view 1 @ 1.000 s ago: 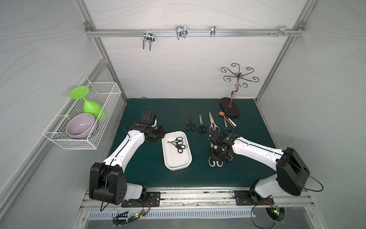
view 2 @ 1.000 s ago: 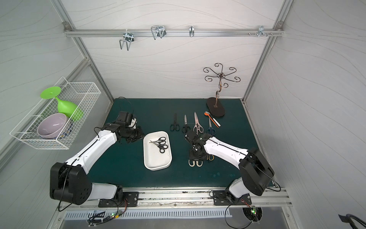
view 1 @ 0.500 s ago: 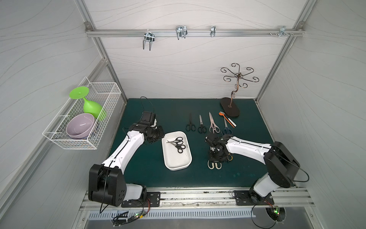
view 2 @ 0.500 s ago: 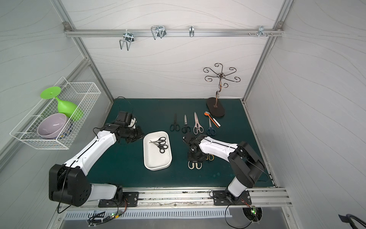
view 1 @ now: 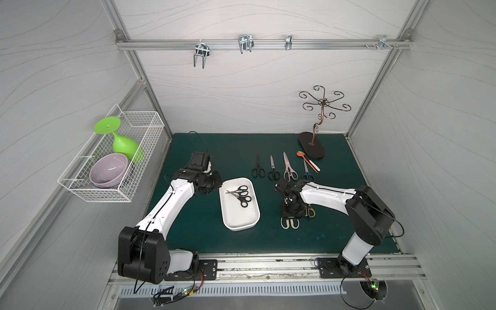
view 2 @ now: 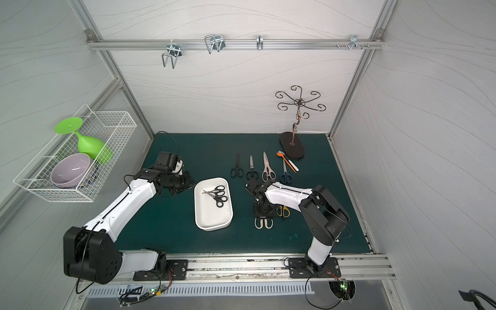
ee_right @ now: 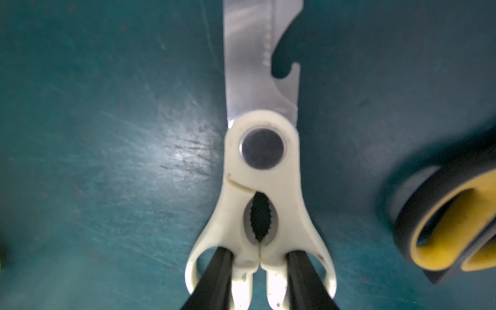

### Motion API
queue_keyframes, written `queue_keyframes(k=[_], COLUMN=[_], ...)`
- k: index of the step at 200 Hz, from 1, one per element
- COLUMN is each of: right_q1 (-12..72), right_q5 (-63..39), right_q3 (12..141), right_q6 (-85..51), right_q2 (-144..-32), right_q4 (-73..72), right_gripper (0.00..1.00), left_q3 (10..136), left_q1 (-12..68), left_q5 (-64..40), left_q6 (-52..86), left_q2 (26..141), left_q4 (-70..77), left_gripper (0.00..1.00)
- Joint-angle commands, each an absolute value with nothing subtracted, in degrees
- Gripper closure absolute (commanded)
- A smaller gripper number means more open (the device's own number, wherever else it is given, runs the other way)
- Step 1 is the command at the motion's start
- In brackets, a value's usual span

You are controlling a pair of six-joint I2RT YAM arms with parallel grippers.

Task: Take the scissors out of the storage box
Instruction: Place the scissors at the center of the board, then pick up the scissors from the storage box.

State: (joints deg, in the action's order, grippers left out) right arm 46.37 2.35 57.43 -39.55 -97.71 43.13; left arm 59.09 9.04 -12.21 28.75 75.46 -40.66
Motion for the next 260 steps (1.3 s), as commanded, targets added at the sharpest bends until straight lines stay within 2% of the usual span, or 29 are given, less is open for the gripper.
queue_keyframes(k=[1, 19, 36, 95, 140, 193, 260], right_q1=[45.9, 45.9, 45.8, 45.8, 45.7, 47.5, 56.9], right_q5=[3.9, 4.3, 4.9, 7.3, 8.9, -1.1, -5.0], right_q3=[57.5, 57.9, 59.0, 61.9, 67.4, 78.4, 86.2], right_q6=[-38.7, -38.8, -38.4, -37.5, -33.2, -24.6, -21.0], right_q2=[-98.6, -97.3, -95.9, -89.2, -85.8, -90.8, -103.8], right_q4=[41.1, 41.6, 42.3, 44.2, 47.9, 44.6, 37.7], right_gripper=[0.71, 0.64, 0.61, 0.55, 0.56, 0.57, 0.68], left_q3=[59.0, 58.9, 58.9, 58.9, 58.6, 57.0, 44.9], left_q1=[8.7, 8.6, 8.6, 8.3, 7.0, 3.9, -8.1], left_q5=[-11.4, -11.4, -11.7, -11.5, -12.9, -15.2, -30.8], left_q6=[29.0, 29.1, 29.2, 29.3, 30.0, 34.4, 43.2], left_q2=[74.2, 74.1, 74.1, 73.7, 73.8, 74.2, 74.5], left_q4=[-41.2, -41.1, -41.0, -41.0, -40.6, -40.1, -33.5], left_gripper=[0.71, 0.71, 0.71, 0.71, 0.71, 0.71, 0.71])
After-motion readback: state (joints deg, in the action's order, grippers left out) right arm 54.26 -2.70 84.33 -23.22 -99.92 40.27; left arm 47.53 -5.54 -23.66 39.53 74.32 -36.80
